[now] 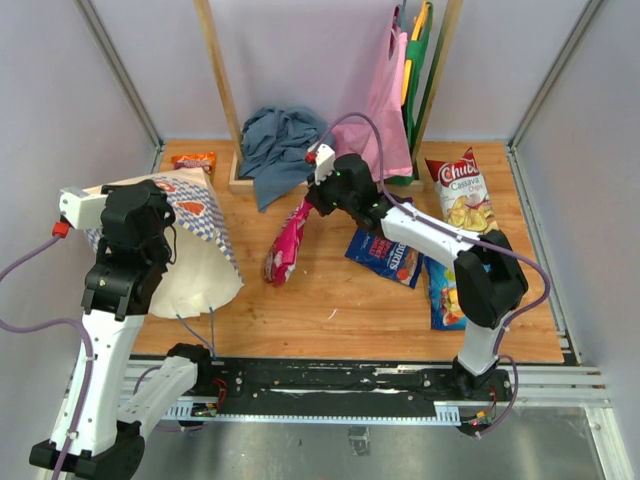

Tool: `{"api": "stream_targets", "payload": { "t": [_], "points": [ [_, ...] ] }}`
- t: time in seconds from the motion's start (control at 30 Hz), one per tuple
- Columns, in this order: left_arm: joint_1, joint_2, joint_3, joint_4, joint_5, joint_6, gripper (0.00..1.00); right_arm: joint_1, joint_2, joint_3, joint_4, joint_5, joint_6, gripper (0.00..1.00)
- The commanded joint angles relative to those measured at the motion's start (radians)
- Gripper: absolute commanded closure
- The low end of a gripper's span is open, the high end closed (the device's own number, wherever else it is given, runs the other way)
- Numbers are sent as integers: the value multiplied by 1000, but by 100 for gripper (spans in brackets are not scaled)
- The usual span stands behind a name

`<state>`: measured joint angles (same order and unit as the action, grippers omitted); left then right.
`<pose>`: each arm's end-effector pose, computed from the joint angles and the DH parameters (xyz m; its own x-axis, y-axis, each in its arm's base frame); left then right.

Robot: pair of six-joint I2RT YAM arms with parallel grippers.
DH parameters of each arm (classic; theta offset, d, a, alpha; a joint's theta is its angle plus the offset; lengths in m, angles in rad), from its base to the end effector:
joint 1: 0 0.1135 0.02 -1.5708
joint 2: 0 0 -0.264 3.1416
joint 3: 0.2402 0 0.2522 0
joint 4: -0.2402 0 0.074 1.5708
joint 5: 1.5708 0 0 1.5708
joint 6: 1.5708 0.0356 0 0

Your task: Take the snacks out of the paper bag

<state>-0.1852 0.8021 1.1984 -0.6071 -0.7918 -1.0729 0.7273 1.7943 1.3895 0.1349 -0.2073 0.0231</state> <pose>0.1384 -0.0002 0.4325 0.3890 -0.7009 -0.5978 -0.4456 0.4249 -0.7880 0.3180 0.2928 0.3006 -0.2176 -0.1634 -0.9623 -0.7940 0.6030 0.0771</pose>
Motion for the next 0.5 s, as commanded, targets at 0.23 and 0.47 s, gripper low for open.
{"api": "stream_targets", "payload": {
  "t": [0.23, 0.47],
  "points": [
    [7, -3, -2, 42, -32, 27, 68, -60, 35, 30, -143, -27, -146, 97],
    [7, -1, -5, 47, -23, 30, 68, -86, 52, 50, -221, -4, -272, 88]
  ]
}}
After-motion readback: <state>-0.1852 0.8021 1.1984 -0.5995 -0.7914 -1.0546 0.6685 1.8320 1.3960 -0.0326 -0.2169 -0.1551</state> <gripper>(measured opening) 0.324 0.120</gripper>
